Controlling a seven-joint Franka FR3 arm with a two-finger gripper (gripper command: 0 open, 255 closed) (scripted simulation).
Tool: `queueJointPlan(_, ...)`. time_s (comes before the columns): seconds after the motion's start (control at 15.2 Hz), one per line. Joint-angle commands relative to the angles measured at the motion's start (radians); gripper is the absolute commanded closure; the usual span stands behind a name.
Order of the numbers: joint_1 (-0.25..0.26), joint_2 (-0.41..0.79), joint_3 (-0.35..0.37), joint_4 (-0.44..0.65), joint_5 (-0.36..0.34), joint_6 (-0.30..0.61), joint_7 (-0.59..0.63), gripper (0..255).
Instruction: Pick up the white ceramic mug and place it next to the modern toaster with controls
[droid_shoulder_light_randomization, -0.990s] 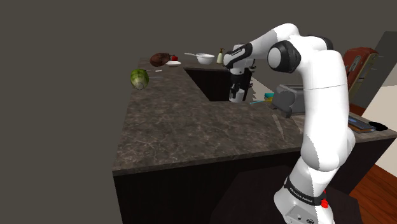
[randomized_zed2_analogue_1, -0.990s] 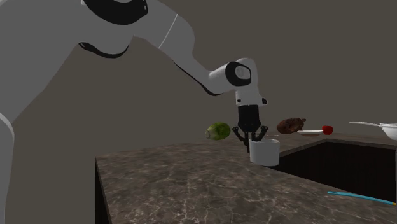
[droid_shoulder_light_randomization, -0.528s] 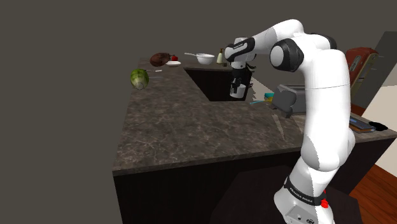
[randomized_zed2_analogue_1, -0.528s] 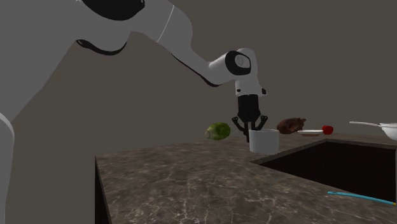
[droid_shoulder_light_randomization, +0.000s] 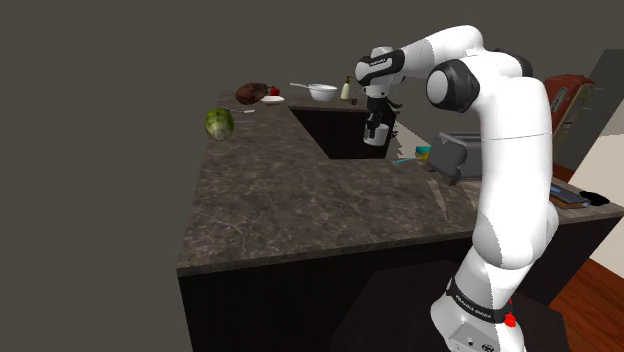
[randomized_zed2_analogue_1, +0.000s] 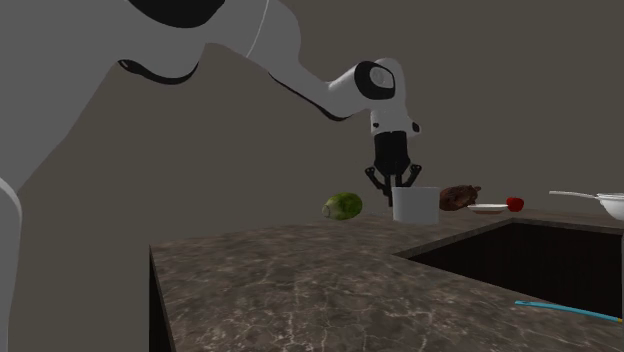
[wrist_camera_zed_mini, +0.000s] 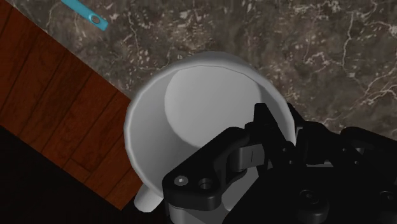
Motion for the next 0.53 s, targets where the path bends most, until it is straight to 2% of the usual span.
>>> queueJointPlan(0.0, -0.001, -0.001, -0.001, 0.028, -0.001, -0.029, 0.001, 255)
queueJointPlan(0.46, -0.013, 0.004, -0.003, 0.130, 0.001, -0.125, -0.004, 255)
